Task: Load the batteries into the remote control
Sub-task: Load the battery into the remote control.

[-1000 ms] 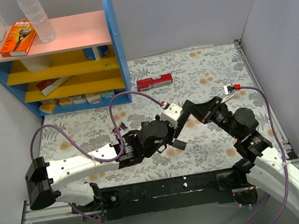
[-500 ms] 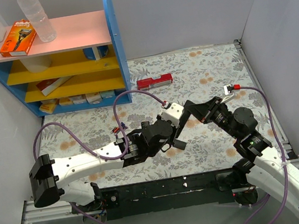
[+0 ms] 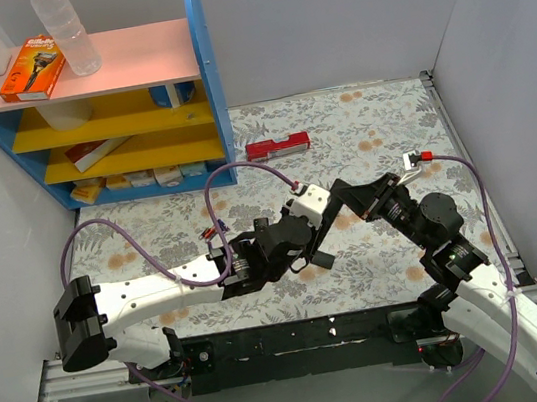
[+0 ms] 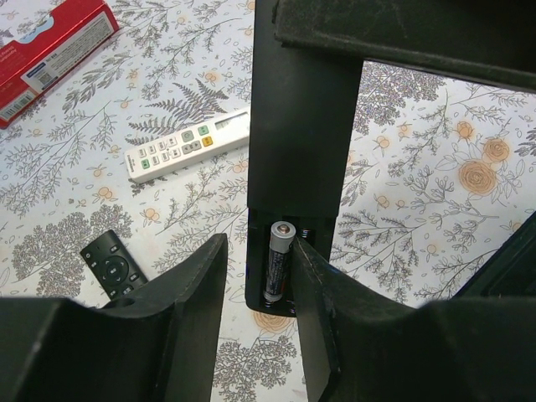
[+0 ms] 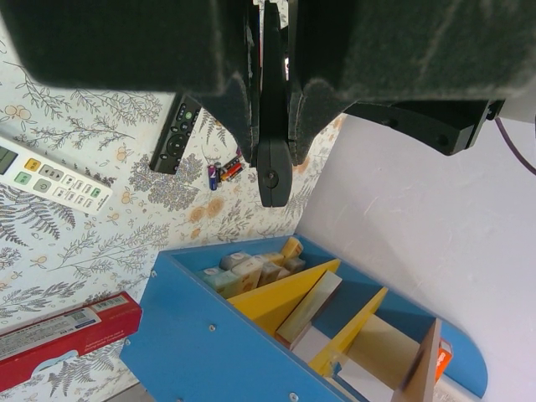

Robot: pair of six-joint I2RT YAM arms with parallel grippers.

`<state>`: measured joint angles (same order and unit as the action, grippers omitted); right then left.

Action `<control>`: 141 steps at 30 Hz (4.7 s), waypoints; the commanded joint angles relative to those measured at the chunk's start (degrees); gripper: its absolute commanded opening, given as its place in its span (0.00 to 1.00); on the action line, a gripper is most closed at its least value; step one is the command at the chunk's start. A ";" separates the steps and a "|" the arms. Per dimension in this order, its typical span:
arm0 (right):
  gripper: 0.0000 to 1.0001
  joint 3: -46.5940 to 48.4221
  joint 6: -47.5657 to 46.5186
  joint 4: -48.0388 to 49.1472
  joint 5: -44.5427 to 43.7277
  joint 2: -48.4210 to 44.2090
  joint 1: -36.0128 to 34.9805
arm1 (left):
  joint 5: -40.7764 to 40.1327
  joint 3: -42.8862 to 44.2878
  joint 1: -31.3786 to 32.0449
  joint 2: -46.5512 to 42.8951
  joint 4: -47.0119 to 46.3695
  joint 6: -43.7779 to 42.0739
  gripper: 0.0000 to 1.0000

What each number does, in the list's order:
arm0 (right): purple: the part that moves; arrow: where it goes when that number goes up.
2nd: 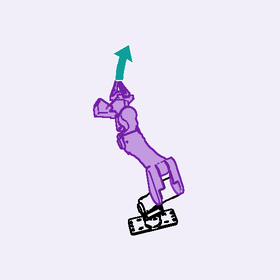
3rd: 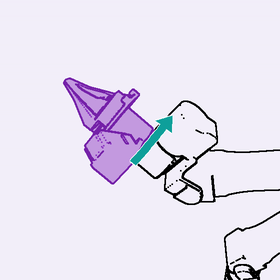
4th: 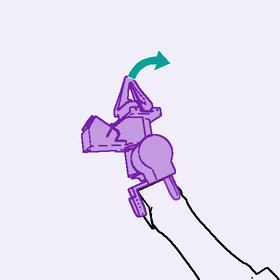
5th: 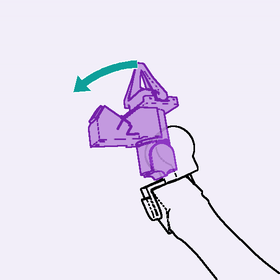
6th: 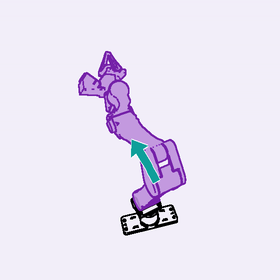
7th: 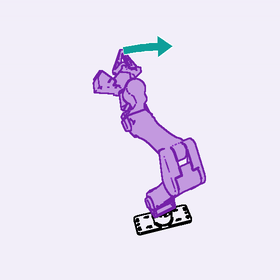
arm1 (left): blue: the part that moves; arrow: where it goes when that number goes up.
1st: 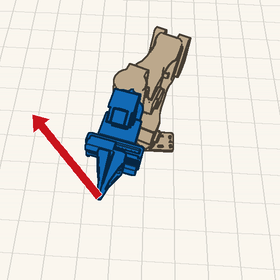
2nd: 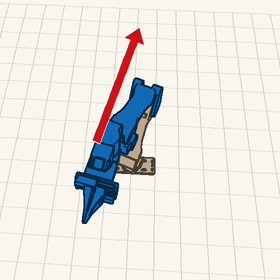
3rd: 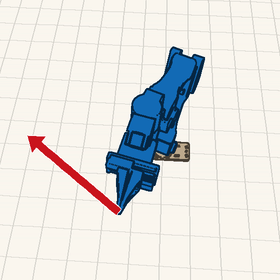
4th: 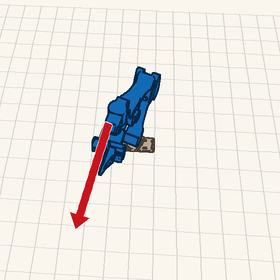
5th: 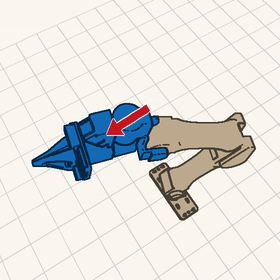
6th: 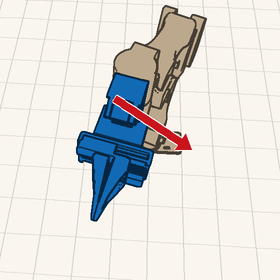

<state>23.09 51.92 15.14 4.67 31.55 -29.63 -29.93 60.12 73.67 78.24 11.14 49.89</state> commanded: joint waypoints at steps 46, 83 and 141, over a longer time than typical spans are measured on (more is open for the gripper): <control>0.01 1.08 2.92 8.07 2.45 -0.53 -0.26 | 7.43 0.88 -3.18 -4.15 4.95 -4.53 0.40; 0.01 -1.38 3.01 7.10 -0.71 -0.70 -0.34 | 11.57 2.19 -6.25 -9.51 8.90 24.80 0.98; 0.01 -2.44 5.91 7.36 -6.16 0.53 -0.26 | 15.34 6.77 -11.62 -0.98 19.01 53.12 0.87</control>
<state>20.71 57.08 18.20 -0.30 32.12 -29.65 -14.46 65.36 62.30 77.12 29.21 103.74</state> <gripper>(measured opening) 0.134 0.876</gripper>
